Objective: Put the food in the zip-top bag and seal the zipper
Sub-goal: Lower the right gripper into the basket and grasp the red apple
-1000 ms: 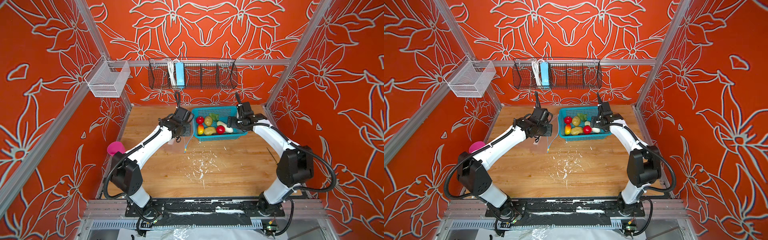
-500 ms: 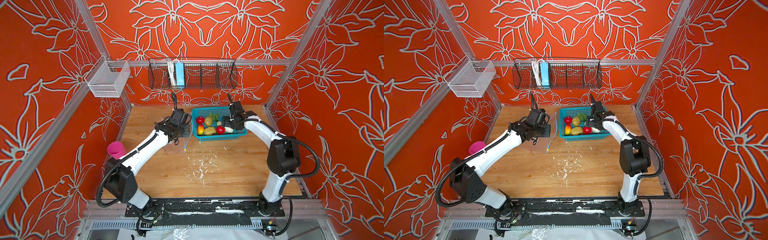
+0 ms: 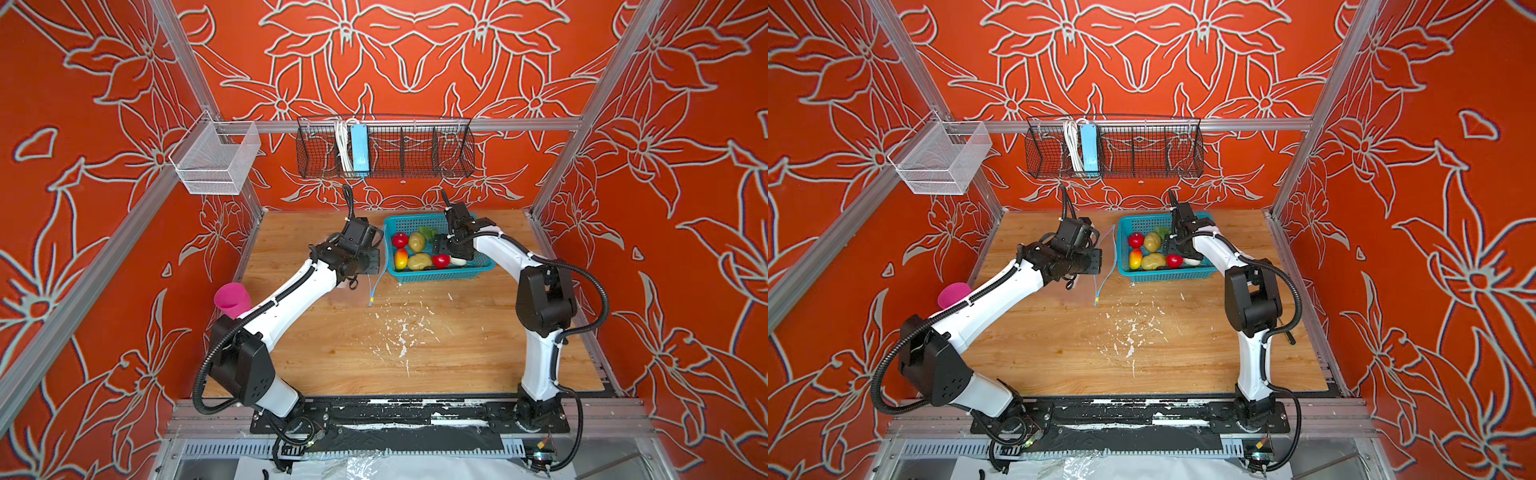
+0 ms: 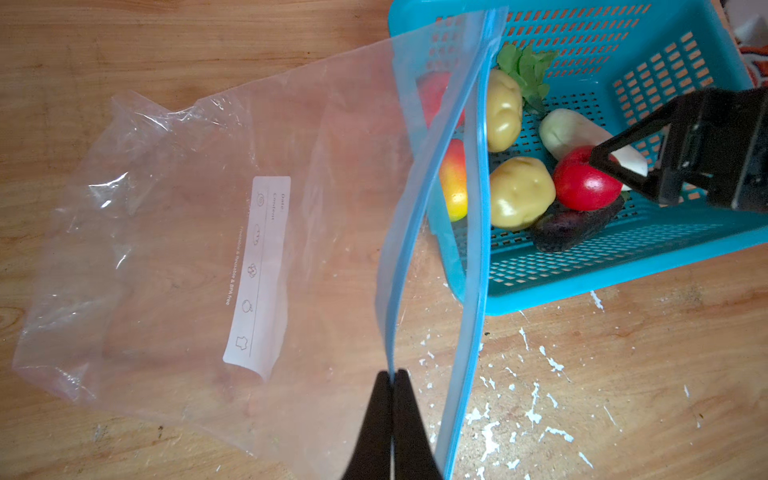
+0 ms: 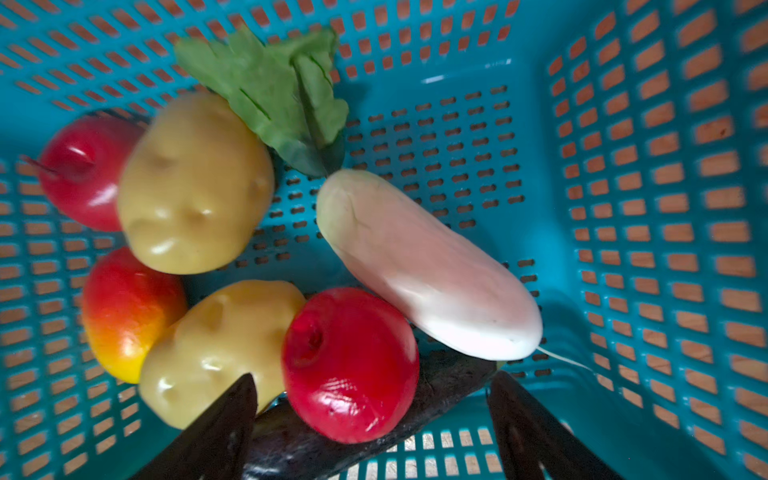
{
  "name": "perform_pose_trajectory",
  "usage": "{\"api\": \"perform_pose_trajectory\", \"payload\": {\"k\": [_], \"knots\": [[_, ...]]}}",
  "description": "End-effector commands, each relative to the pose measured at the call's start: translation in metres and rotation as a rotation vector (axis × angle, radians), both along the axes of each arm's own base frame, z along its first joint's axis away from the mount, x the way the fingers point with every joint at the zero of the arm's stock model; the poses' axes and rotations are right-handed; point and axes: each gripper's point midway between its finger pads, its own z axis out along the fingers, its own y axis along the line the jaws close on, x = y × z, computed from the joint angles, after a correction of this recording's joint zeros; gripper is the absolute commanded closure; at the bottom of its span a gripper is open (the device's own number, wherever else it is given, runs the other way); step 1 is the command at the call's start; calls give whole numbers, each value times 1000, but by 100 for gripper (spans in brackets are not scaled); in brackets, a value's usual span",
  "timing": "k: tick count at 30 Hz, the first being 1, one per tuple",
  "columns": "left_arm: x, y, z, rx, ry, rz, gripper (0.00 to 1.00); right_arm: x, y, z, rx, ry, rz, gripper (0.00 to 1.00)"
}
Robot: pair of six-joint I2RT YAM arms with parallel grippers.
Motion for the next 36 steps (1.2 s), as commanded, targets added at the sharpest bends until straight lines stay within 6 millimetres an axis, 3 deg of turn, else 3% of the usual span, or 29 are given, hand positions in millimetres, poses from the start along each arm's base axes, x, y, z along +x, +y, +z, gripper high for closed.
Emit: {"api": "perform_pose_trajectory", "payload": {"k": [1,15,20,26,36], "knots": [[2,1,10,-16,-20,9,100,-6,5,-6,9,39,-14,11],[1,2,11,-6,-20,-2,100,-2,15,-22,23,70,-7,17],[1,1,12,-6,-20,-7,100,2,16,-26,16,78,-3,25],[1,2,13,-2,-26,-9,100,5,17,-23,30,62,-15,42],[2,5,12,-1,-29,3,100,7,23,-16,87,34,-35,55]]}}
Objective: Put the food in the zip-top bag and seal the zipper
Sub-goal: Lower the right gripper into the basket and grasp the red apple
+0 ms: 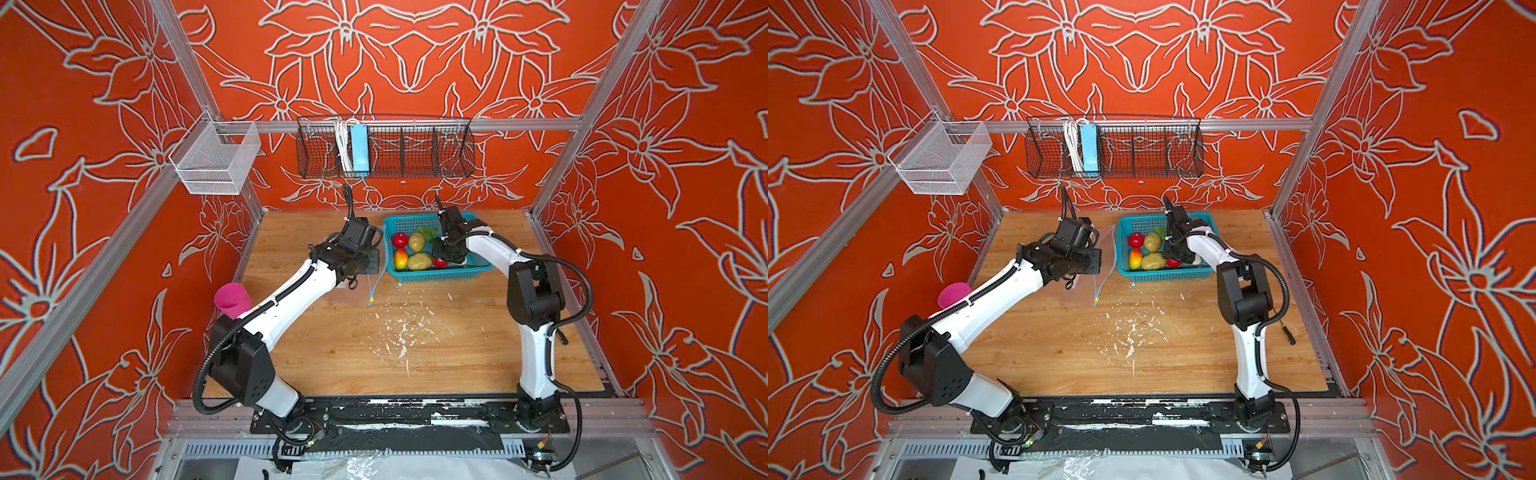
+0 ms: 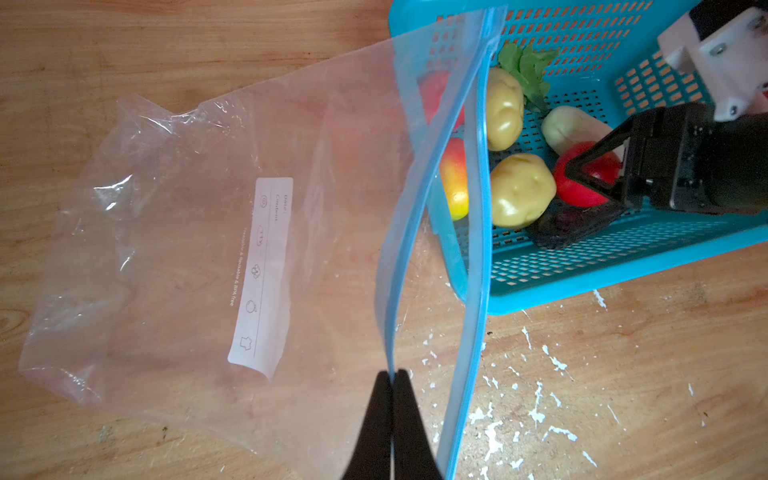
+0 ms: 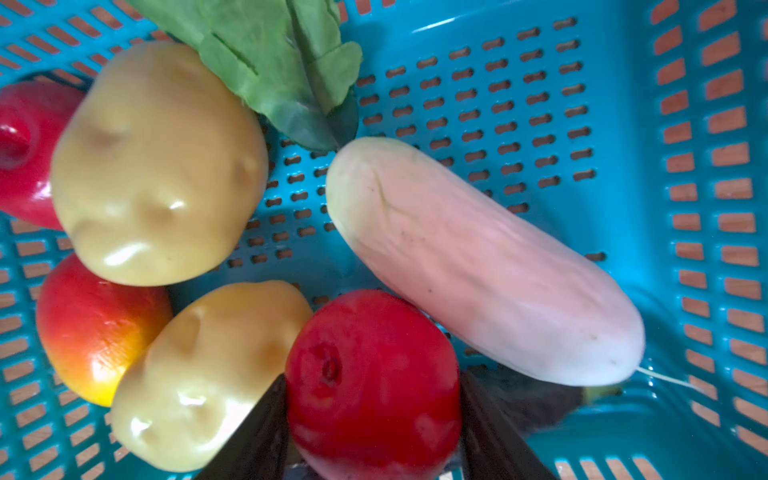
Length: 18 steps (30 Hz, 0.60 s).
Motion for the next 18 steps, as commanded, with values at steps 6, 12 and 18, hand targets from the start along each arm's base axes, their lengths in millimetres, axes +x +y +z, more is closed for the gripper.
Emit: {"api": "perform_pose_trajectory", "payload": {"k": [6,12,18], "knots": [[2,2,10,-8,-20,7,100,2,9,36,90,-105,-32,57],[2,0,7,-15,-5,6,100,-4,5,55,113,-169,-46,58],[2,1,6,-9,-4,6,100,-10,2,64,124,-204,-53,59]]}}
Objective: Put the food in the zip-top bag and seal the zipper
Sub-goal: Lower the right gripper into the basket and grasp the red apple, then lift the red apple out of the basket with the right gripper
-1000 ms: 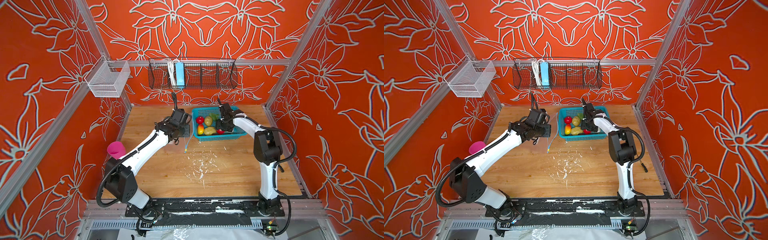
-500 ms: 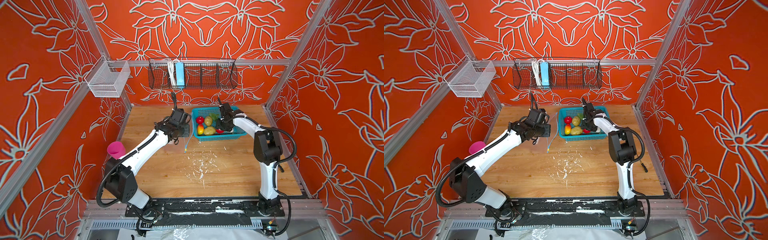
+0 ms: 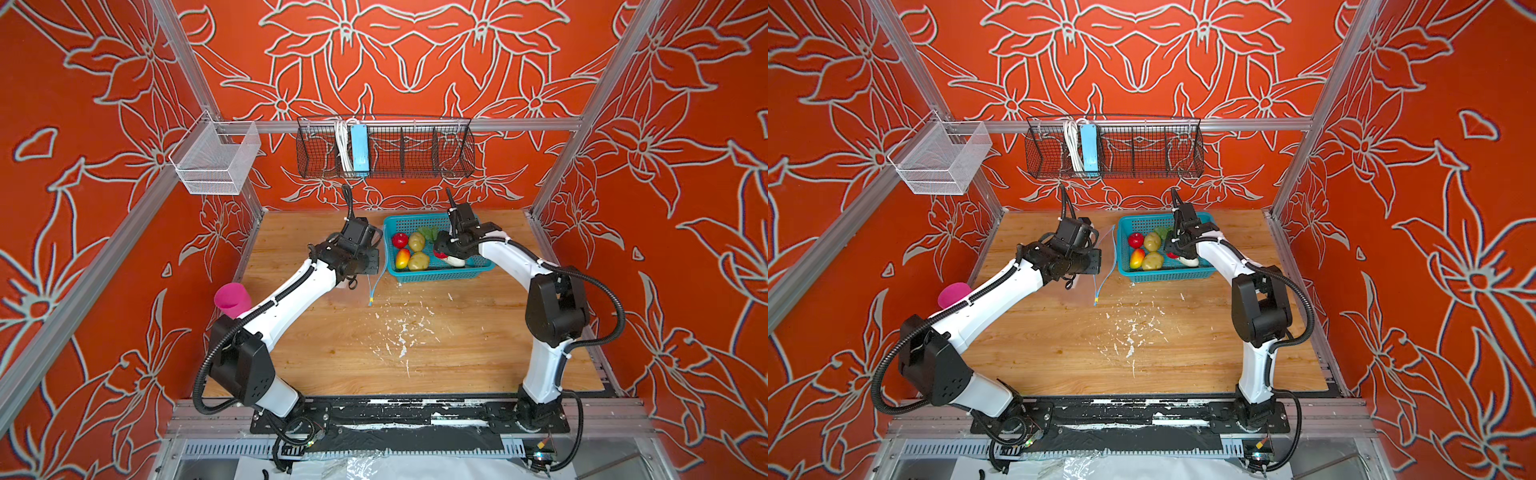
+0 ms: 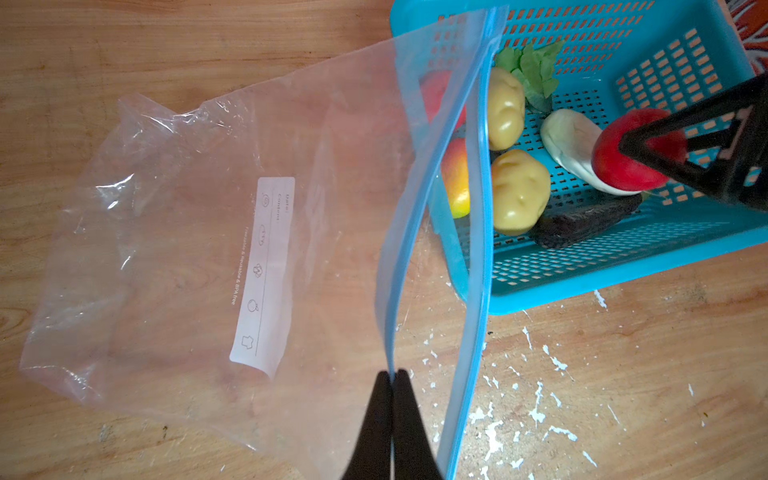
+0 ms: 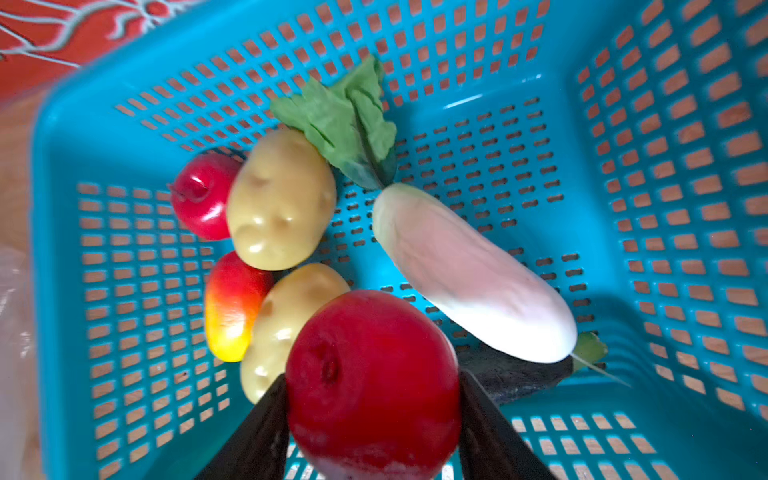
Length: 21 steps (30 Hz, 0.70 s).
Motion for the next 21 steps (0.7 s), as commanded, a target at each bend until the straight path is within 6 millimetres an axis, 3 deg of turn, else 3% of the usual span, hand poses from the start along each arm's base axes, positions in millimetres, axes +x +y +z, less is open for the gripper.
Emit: {"api": "perform_pose_trajectory", "payload": {"k": [1,8,21], "knots": [[2,1,6,-10,-7,4,100,-4,1,7,26,-26,-21,59],[1,2,6,-7,-7,6,100,-16,2,14,56,-19,-22,61],[2,3,5,0,-1,16,100,-43,14,62,153,-148,25,61]]}}
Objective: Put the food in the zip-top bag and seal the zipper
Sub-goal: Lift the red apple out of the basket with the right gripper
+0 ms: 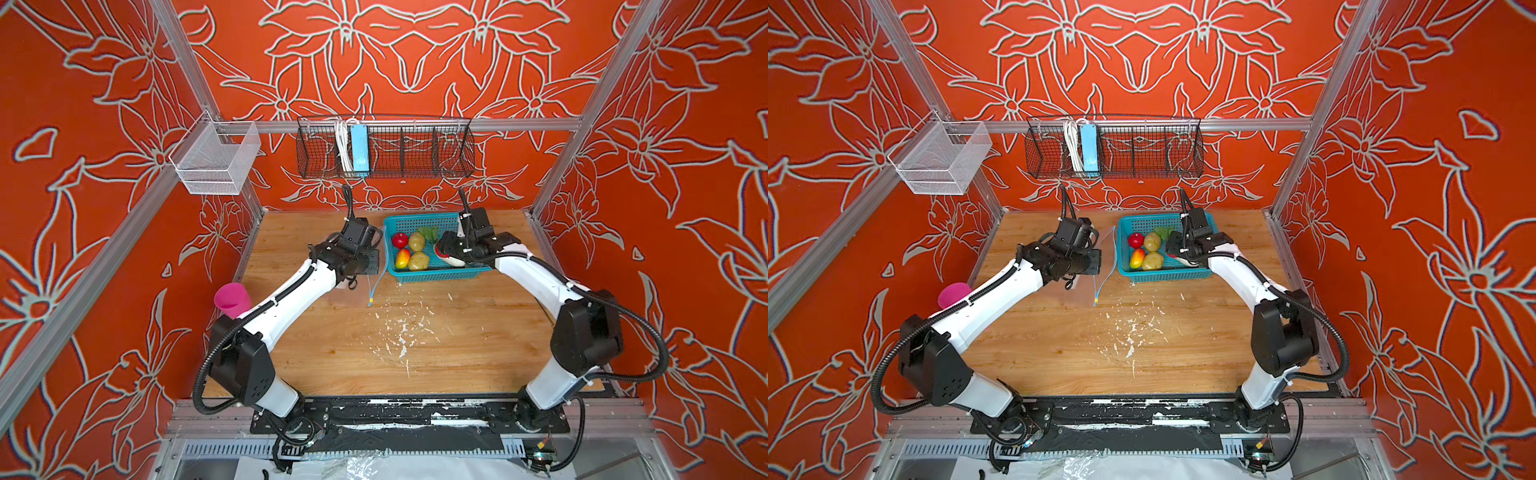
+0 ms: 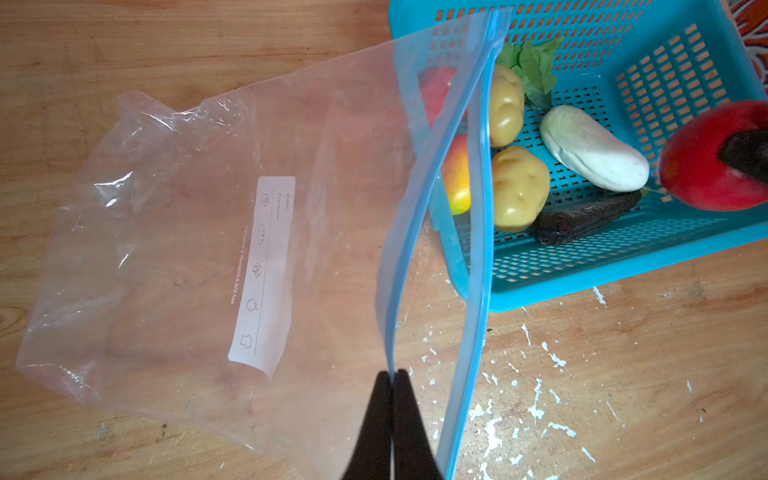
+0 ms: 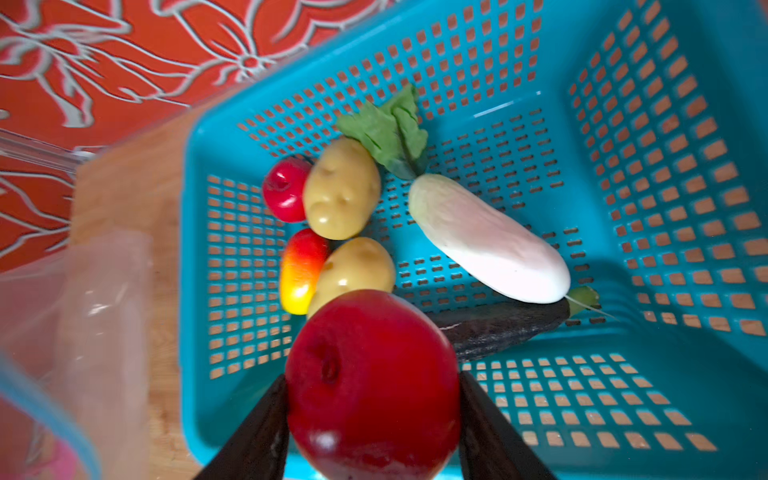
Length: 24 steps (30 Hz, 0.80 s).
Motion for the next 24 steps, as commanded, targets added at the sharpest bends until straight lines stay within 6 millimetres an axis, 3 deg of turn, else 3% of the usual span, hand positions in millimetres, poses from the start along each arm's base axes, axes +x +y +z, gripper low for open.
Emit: {"api": "perform_pose_trajectory", "payload": {"k": [1,8,24], "knots": [[3,4,6,3,-7,21,100,-8,13,11,46,-32,23,61],[3,2,4,-2,-3,13,100,-23,43,37,75,-135,119,61],[2,2,5,-7,-10,7,100,-37,104,66,148,-251,288,64]]}}
